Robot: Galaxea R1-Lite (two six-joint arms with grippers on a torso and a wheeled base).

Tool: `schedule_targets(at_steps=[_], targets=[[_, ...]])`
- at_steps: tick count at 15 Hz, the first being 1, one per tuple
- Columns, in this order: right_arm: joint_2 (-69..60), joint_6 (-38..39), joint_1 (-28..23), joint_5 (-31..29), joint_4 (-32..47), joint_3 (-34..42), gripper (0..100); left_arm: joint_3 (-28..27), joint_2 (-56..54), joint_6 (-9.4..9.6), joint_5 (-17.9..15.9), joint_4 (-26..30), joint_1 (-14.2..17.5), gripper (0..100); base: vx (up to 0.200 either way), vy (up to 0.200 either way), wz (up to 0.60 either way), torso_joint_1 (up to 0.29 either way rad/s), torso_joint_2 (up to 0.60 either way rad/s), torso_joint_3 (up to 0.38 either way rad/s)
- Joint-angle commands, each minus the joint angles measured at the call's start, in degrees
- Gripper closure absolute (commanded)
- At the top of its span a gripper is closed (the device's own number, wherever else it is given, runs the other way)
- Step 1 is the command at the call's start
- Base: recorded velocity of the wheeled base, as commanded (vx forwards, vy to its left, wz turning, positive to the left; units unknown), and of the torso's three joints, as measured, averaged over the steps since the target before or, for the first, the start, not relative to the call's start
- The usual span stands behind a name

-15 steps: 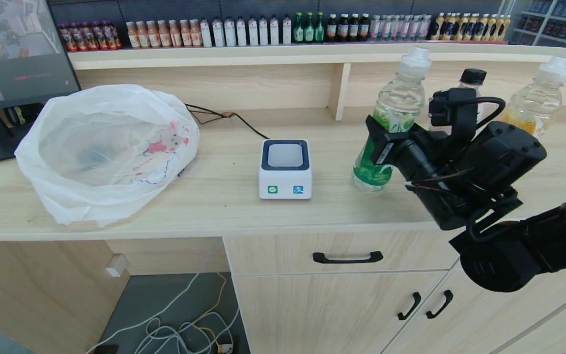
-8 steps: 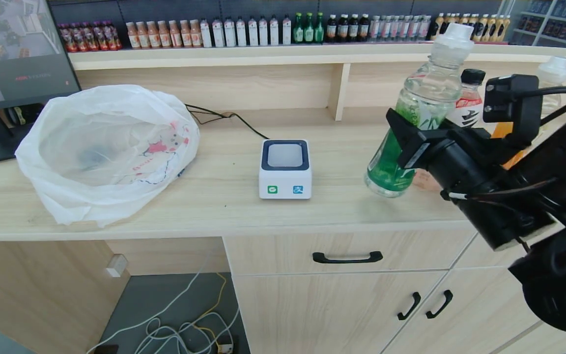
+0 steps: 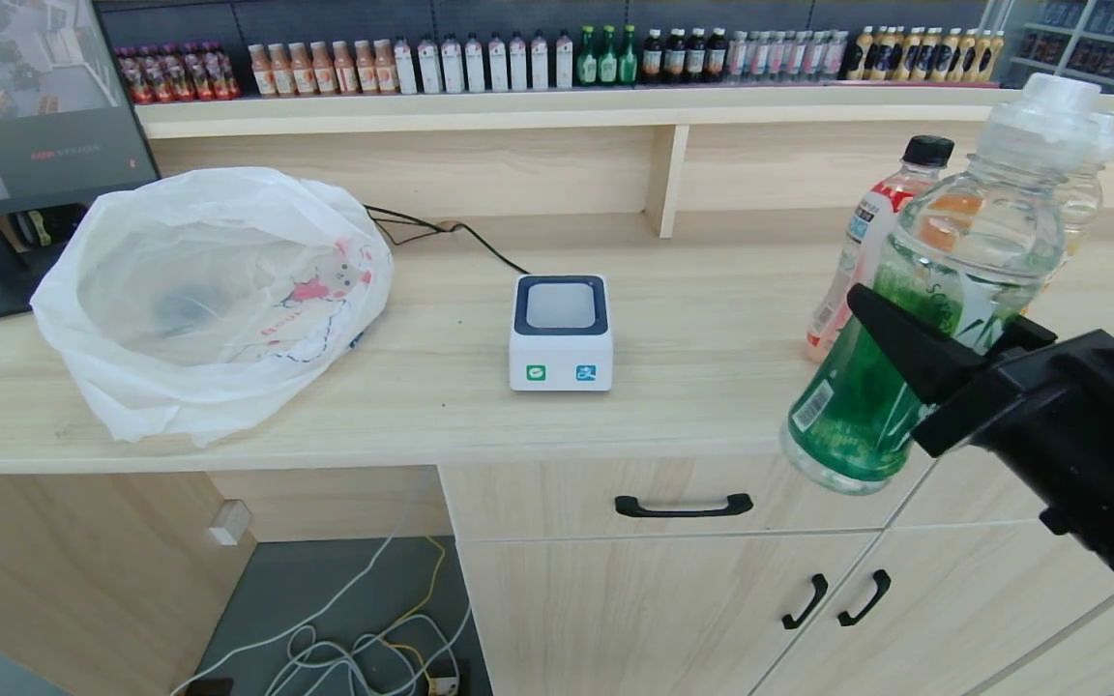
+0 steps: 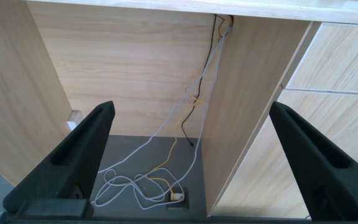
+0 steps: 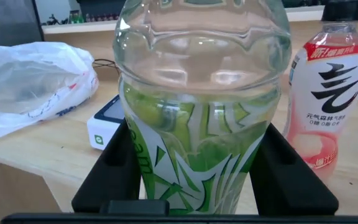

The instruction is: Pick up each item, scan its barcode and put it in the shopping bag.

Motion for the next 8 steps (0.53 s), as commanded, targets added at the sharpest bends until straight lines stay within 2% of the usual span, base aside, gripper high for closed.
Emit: schedule_targets(at_steps=[1,4,8], targets=[[-3.9,0.6,0.5,1.1,0.0,3.7,100,0.0,0.0,0.00,0.0,0.0,0.0,0,0.000,0.000,0.00,0.000,0.00,0.000],[-5.3,2.9,0.6,2.1,0.2,6.9,100,0.0,0.0,0.00,0.0,0.0,0.0,0,0.000,0.000,0.00,0.000,0.00,0.000],[-5.0,8.2,2.5,8.2,0.4,9.3,100,0.0,0.0,0.00,0.0,0.0,0.0,0,0.000,0.000,0.00,0.000,0.00,0.000]])
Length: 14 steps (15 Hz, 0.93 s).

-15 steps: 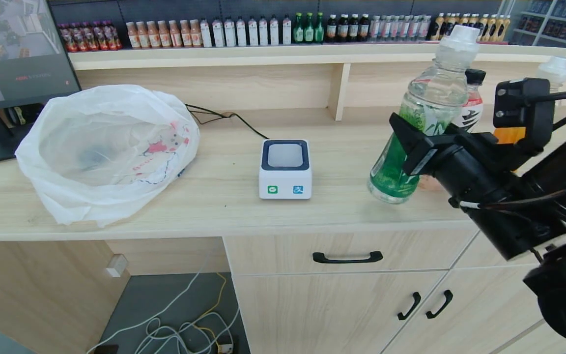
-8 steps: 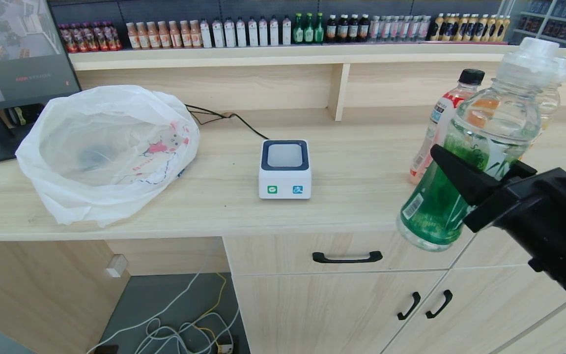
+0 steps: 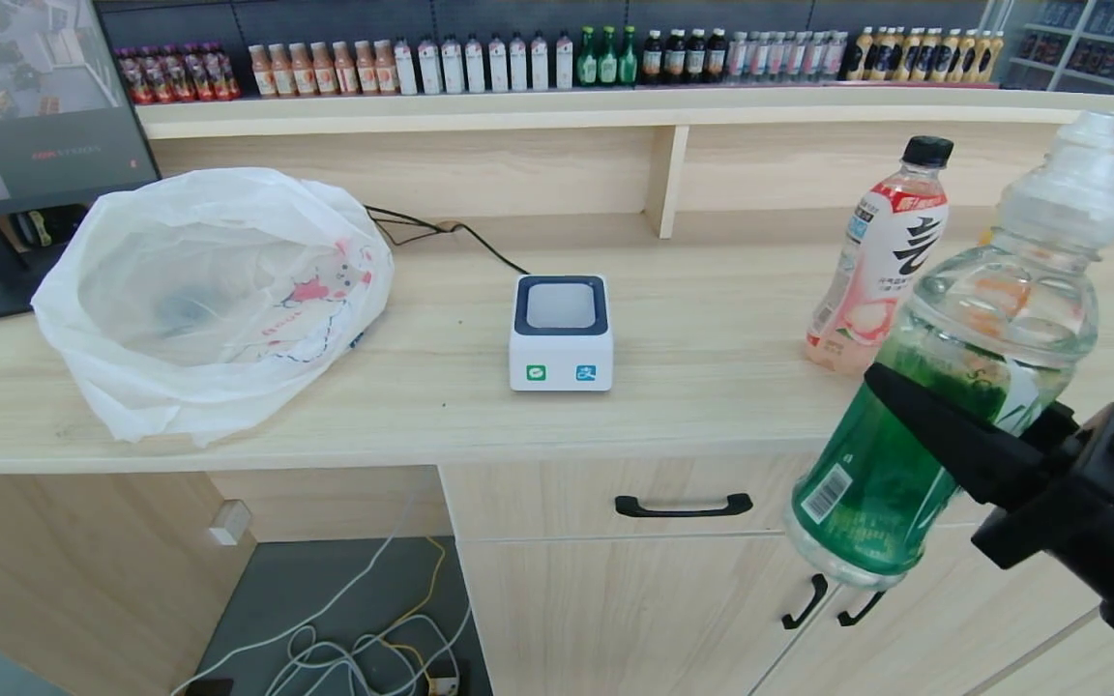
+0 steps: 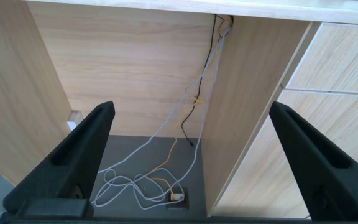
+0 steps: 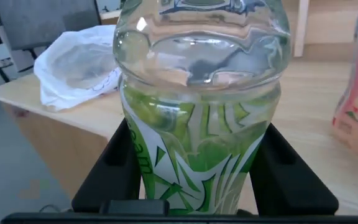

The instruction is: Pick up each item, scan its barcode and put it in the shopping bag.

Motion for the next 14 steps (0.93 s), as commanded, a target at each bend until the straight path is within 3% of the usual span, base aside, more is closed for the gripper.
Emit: schedule_targets(at_steps=[1,6,8,10,14], targets=[[0.7,4.3,0.6,5.4,0.2,0.6,100,0.0,0.0,0.00,0.0,0.0,0.0,0,0.000,0.000,0.00,0.000,0.00,0.000],[5.1,16.0,0.8,20.9,-0.1,0.3,100,0.0,0.0,0.00,0.0,0.0,0.1,0,0.000,0.000,0.00,0.000,0.00,0.000],[6.1,22.0,1.6,24.6,-0.4,0.9,100,0.0,0.0,0.00,0.0,0.0,0.0,0,0.000,0.000,0.00,0.000,0.00,0.000],[6.9,28.1,2.0,24.9,-1.0,-0.9,100,0.0,0.0,0.00,0.0,0.0,0.0,0,0.000,0.000,0.00,0.000,0.00,0.000],[7.2,46.4,9.4,25.0,-9.1,-2.1,100,0.0,0.0,0.00,0.0,0.0,0.1,0,0.000,0.000,0.00,0.000,0.00,0.000]])
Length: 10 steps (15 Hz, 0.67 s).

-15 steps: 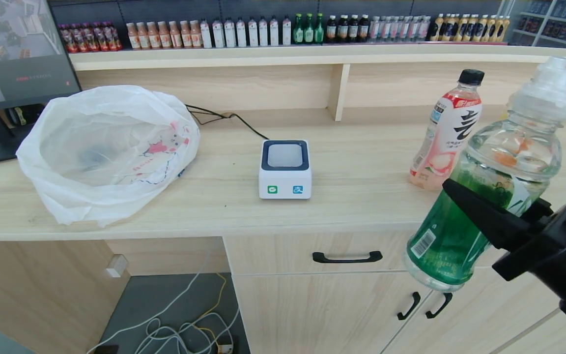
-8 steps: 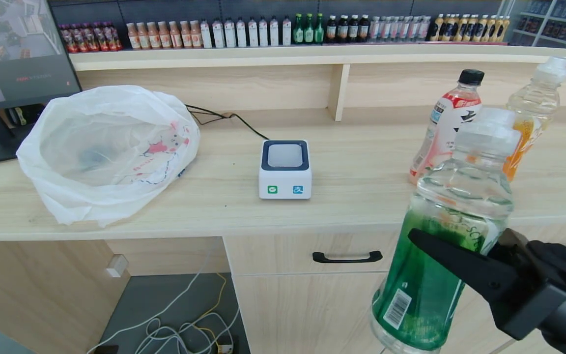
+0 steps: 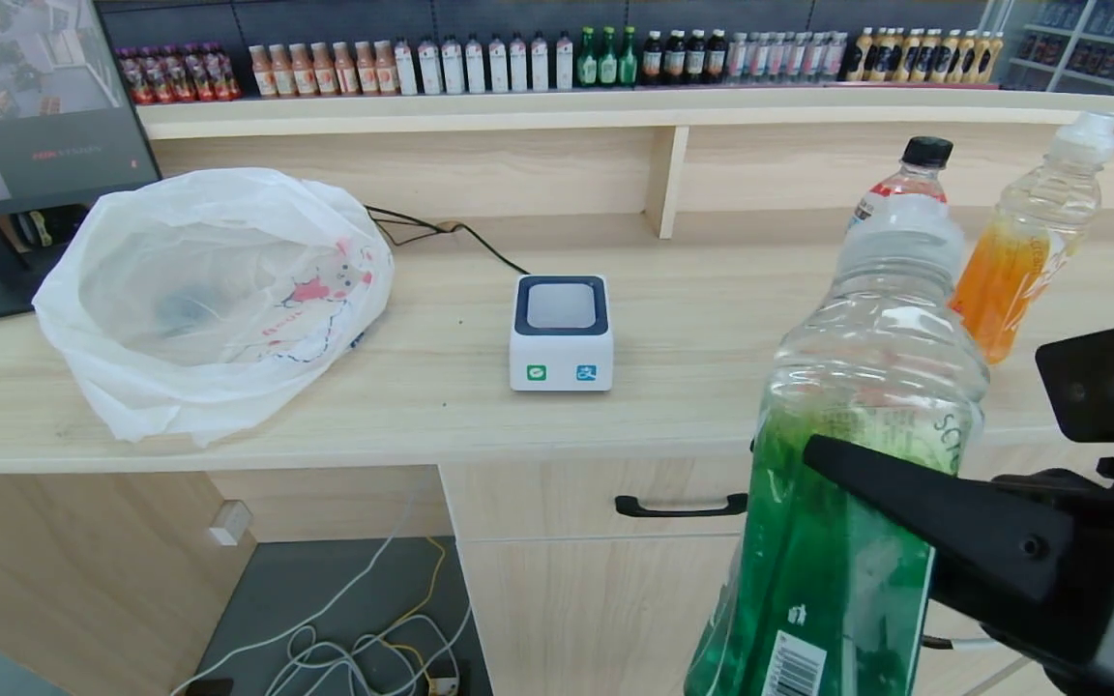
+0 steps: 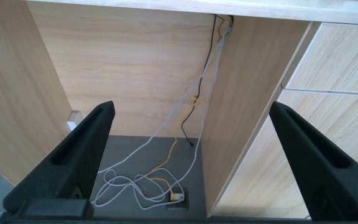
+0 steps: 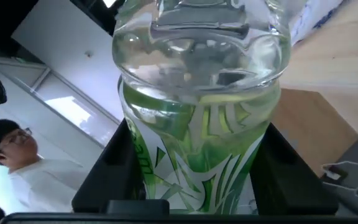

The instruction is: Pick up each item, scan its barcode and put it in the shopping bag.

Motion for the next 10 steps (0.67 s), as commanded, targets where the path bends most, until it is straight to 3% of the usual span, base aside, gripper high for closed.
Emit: schedule_targets(at_steps=[1,10], targets=[[0.9,2.3,2.5,0.0,-1.1,-0.2,100,0.0,0.0,0.00,0.0,0.0,0.0,0,0.000,0.000,0.00,0.000,0.00,0.000],[8.6,12.1,4.2,0.0,-1.5,-8.6,100,0.0,0.0,0.00,0.0,0.0,0.0,0,0.000,0.000,0.00,0.000,0.00,0.000]])
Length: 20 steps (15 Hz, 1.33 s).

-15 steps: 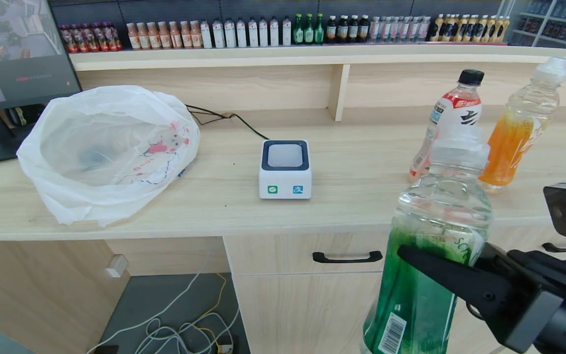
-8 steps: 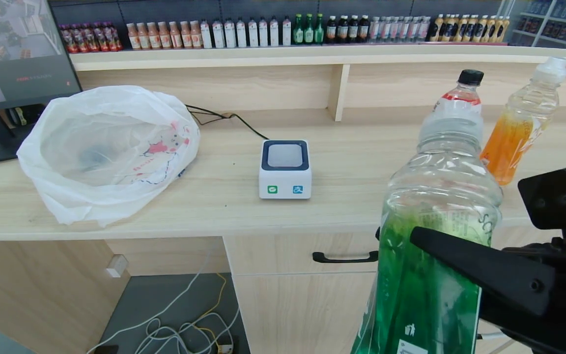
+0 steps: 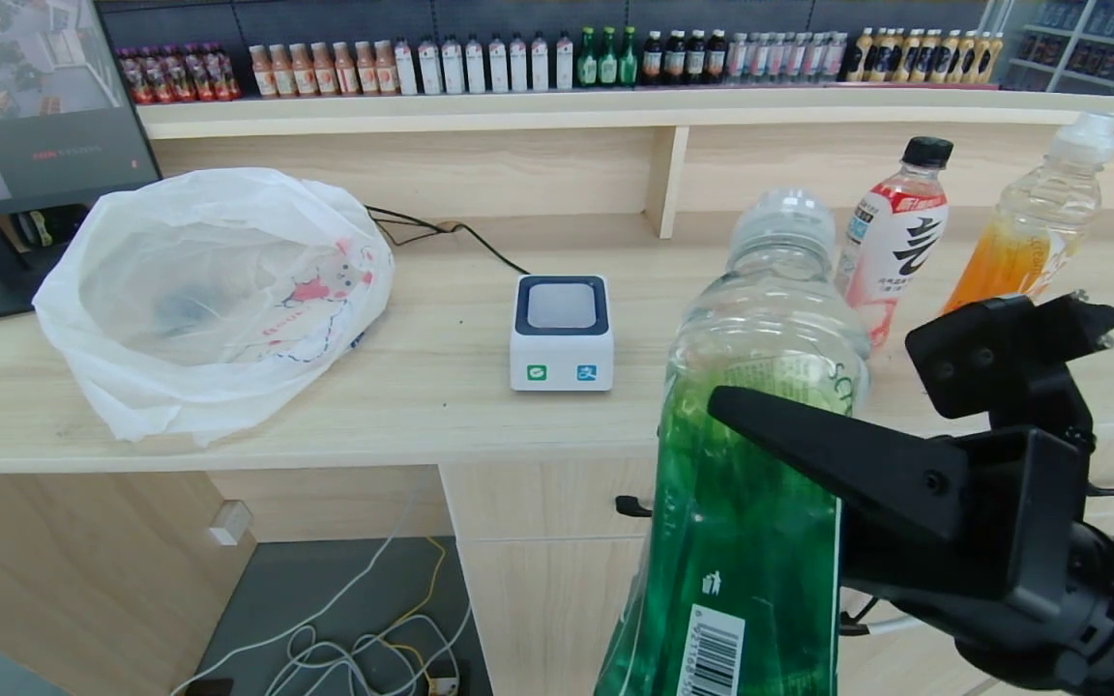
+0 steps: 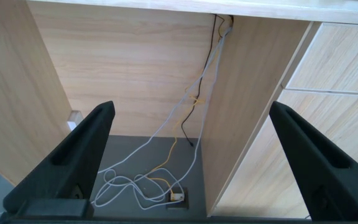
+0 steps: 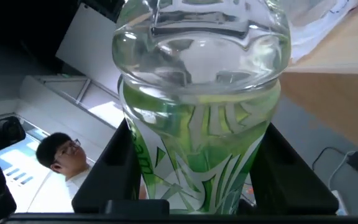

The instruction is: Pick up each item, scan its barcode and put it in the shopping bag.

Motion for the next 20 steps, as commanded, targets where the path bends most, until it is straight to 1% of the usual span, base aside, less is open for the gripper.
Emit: schedule_targets(at_steps=[1,3,5,15,18,19,20], targets=[[1.8,1.6,0.8,0.0,-0.1,-1.0,100,0.0,0.0,0.00,0.0,0.0,0.0,0,0.000,0.000,0.00,0.000,0.00,0.000],[2.0,4.4,1.3,0.0,-0.1,-1.6,100,0.0,0.0,0.00,0.0,0.0,0.1,0,0.000,0.000,0.00,0.000,0.00,0.000],[2.9,4.3,1.1,0.0,-0.1,-3.2,100,0.0,0.0,0.00,0.0,0.0,0.1,0,0.000,0.000,0.00,0.000,0.00,0.000],[2.0,4.2,1.3,0.0,-0.1,-4.6,100,0.0,0.0,0.00,0.0,0.0,0.0,0,0.000,0.000,0.00,0.000,0.00,0.000],[0.9,0.7,2.7,0.0,-0.1,-4.2,100,0.0,0.0,0.00,0.0,0.0,0.1,0,0.000,0.000,0.00,0.000,0.00,0.000],[1.5,-3.8,2.7,0.0,-0.1,-4.6,100,0.0,0.0,0.00,0.0,0.0,0.1,0,0.000,0.000,0.00,0.000,0.00,0.000],[2.2,-5.8,2.7,-0.2,-0.1,-4.9,100,0.0,0.0,0.00,0.0,0.0,0.1,0,0.000,0.000,0.00,0.000,0.00,0.000]])
